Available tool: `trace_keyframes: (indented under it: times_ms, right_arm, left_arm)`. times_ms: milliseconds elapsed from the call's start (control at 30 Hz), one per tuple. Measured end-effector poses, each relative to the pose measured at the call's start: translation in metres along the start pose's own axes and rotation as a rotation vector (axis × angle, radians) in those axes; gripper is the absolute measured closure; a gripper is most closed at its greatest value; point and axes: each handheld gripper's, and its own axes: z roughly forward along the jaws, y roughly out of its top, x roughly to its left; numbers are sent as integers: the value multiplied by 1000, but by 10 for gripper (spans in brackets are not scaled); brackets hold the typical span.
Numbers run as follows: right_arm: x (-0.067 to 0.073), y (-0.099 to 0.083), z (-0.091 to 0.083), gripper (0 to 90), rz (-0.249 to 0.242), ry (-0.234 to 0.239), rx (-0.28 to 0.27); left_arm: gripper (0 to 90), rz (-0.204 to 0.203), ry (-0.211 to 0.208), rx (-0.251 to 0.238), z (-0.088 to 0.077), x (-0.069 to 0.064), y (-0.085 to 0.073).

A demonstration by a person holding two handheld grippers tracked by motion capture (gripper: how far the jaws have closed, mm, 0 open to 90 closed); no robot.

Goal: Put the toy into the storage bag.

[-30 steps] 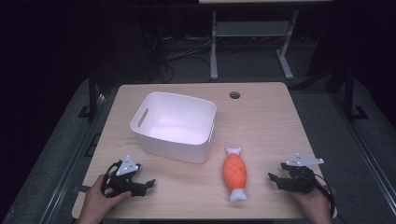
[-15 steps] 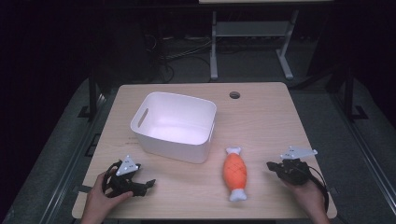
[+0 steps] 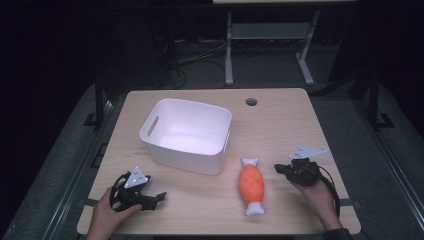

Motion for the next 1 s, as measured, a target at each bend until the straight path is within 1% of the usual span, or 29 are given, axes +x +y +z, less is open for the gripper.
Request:
trace_keyframes:
  times_ms: [100,200,233,267,400,600,633,667,700,833,1000]
  right_arm:
    - [0,7,4,896,-2,10,-1]
    - [0,10,6,896,-5,16,-5]
    - [1,14,10,896,-3,20,-10]
    - [0,15,11,896,-12,23,-9]
    - [0,21,18,896,-12,32,4]
    - [-1,29,27,896,-16,37,0]
    - [0,31,31,896,-15,35,-1]
    - [0,31,31,896,-15,35,-1]
    - [-1,32,36,896,-13,39,5]
    - [-1,33,42,897,-14,39,10]
    - [-4,34,51,896,5,32,11]
  left_arm:
    - [129,-4,-1,-2,0,0,0]
    - [129,-3,0,-1,0,0,0]
    - [129,0,0,-1,0,0,0]
    - [129,0,0,-1,0,0,0]
    - [129,-1,0,0,0,0,0]
    - [129,-1,0,0,0,0,0]
    - [129,-1,0,0,0,0,0]
    - [129,-1,0,0,0,0,0]
    - [129,-1,0,0,0,0,0]
    - [129,-1,0,0,0,0,0]
    - [129,-1,0,0,0,0,0]
